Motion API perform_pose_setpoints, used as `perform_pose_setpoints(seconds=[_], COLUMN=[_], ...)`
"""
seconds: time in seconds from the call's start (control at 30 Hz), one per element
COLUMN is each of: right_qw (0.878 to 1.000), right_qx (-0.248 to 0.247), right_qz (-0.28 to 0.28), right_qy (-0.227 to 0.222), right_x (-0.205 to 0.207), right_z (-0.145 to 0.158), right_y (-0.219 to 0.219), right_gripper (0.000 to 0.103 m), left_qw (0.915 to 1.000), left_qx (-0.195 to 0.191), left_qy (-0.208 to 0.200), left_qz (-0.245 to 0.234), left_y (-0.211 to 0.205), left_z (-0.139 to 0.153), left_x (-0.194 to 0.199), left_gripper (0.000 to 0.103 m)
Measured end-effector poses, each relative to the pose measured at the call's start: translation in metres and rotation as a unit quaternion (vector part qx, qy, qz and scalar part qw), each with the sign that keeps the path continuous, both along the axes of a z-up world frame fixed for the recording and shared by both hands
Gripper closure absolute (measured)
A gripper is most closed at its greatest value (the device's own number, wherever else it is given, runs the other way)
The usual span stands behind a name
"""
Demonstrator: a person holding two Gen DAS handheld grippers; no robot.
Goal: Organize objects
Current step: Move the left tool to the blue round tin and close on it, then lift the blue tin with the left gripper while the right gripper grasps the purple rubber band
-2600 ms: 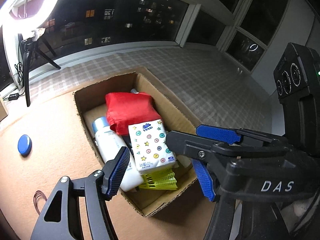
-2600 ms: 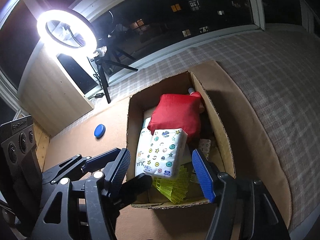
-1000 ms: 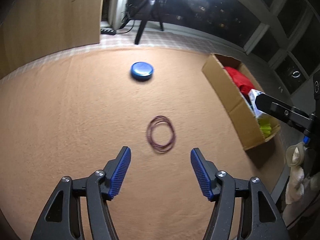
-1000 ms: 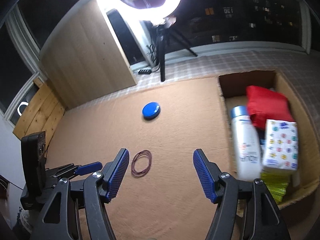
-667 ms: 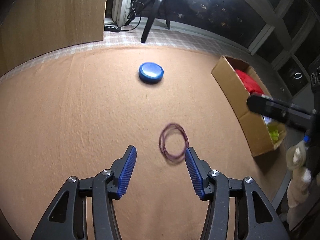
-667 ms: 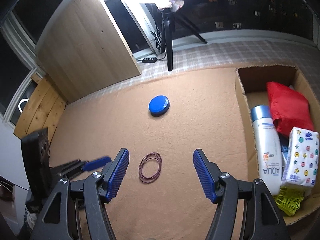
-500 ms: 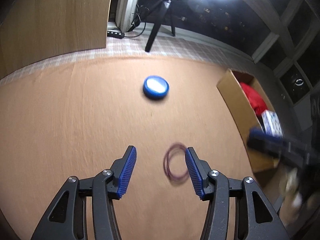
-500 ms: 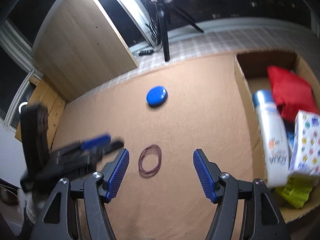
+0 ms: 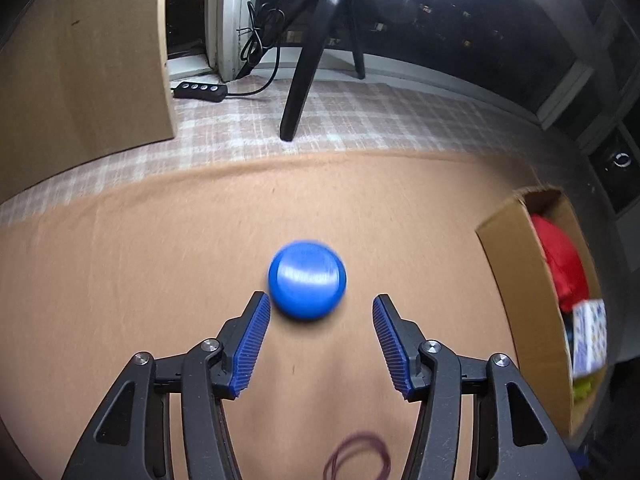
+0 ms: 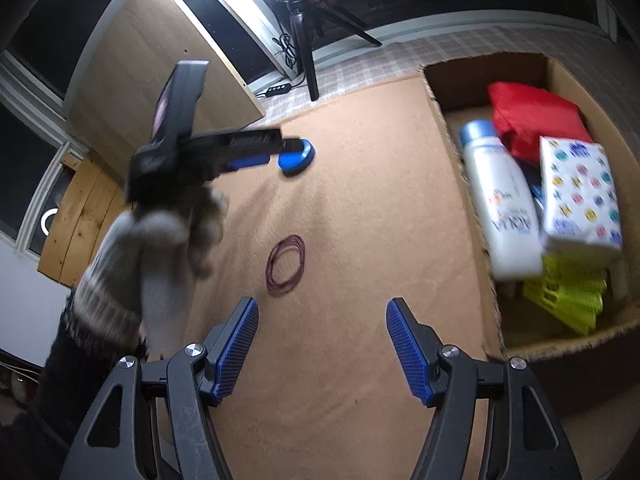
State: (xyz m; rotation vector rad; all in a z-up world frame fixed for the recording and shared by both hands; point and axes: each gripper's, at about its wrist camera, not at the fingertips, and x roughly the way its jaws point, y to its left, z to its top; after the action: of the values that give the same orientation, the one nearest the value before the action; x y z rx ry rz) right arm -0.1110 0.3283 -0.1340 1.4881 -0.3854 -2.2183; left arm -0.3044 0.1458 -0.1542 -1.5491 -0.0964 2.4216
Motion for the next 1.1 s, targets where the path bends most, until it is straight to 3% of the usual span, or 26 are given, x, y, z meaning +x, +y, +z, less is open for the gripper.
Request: perform_pose_setpoints(seconds=[0.27, 0.5, 0.6, 0.87, 1.1], right_qw=[1.000, 1.000, 1.000, 1.000, 0.999], right_qx=[0.005, 0.005, 0.005, 0.008, 0.021], right_qz=[-0.011, -0.010, -0.005, 0.007, 0.026], right_qy=[-0.009, -0.017, -0.014, -0.011, -0.002], right_x=[0.008, 0.011, 0.012, 0.012, 0.009], right_z=[-0.002, -0.004, -0.001, -0.002, -0.005], right_y=[0.012, 0.015, 0.013, 0.007, -0.013], right_gripper=[0.040, 0.040, 0.040, 0.040, 0.040], left_qw=[0.9992, 0.9984, 0.9979, 0.9976, 0.9973], left_qx=[-0.012, -0.043, -0.055, -0.057, -0.062], left_qy=[-0.022, -0.006, 0.001, 0.000, -0.003], left_qz=[0.033, 0.036, 0.035, 0.040, 0.040], left_y=[0.006, 0.007, 0.005, -0.013, -0.036], left_z=[-0.026, -0.029, -0.029, -0.027, -0.028], left_x=[-0.033, -0.034, -0.032, -0.019, 0.015], left_gripper=[0.038, 0.040, 0.049, 0.049, 0.049])
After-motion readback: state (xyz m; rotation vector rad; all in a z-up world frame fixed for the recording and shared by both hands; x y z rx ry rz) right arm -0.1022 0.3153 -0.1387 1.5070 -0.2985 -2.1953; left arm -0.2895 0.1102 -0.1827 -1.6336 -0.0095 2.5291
